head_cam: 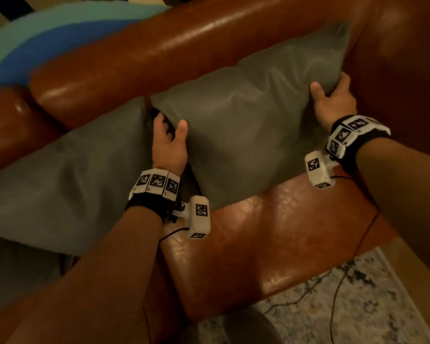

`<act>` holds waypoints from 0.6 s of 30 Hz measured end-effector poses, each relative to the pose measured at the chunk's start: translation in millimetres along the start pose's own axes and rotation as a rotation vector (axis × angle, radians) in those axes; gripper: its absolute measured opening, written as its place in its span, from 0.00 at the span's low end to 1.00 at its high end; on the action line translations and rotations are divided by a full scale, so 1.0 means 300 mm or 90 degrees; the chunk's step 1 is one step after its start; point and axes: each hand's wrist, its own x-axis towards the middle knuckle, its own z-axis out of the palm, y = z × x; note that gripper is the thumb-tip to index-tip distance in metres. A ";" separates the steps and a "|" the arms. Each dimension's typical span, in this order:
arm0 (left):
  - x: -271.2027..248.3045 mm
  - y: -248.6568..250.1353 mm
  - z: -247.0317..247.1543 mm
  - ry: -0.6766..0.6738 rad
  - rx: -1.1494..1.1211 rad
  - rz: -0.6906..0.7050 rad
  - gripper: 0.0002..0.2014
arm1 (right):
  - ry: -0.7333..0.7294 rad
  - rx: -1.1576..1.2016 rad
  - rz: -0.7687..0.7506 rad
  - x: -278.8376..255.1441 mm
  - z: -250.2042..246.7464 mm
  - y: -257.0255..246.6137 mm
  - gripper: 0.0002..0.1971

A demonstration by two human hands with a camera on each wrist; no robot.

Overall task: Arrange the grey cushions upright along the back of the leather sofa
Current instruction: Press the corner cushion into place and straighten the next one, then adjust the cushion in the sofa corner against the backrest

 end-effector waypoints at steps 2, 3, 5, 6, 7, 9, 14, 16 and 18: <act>0.006 0.002 -0.011 -0.020 0.011 -0.010 0.31 | 0.026 -0.010 0.000 -0.032 0.006 0.032 0.34; 0.001 -0.003 -0.022 -0.017 0.013 -0.016 0.32 | 0.037 -0.009 0.001 -0.060 0.012 0.047 0.34; -0.031 -0.029 -0.051 -0.006 0.013 -0.017 0.28 | 0.056 0.013 0.009 -0.136 0.026 0.098 0.33; -0.055 -0.059 -0.077 -0.002 0.009 -0.011 0.23 | 0.055 0.027 0.024 -0.189 0.043 0.137 0.32; -0.085 -0.092 -0.110 -0.004 0.000 -0.010 0.17 | 0.040 0.029 0.051 -0.252 0.068 0.180 0.29; -0.162 -0.174 -0.202 -0.038 -0.001 -0.036 0.06 | -0.045 0.021 0.114 -0.374 0.143 0.264 0.29; -0.322 -0.508 -0.596 -0.009 0.119 -0.172 0.13 | -0.402 -0.073 0.193 -0.743 0.406 0.371 0.08; -0.370 -0.619 -0.794 0.042 0.125 -0.246 0.15 | -0.475 -0.103 0.177 -0.914 0.512 0.342 0.09; -0.421 -0.685 -0.989 0.086 0.085 -0.295 0.14 | -0.524 -0.099 0.184 -1.067 0.632 0.291 0.11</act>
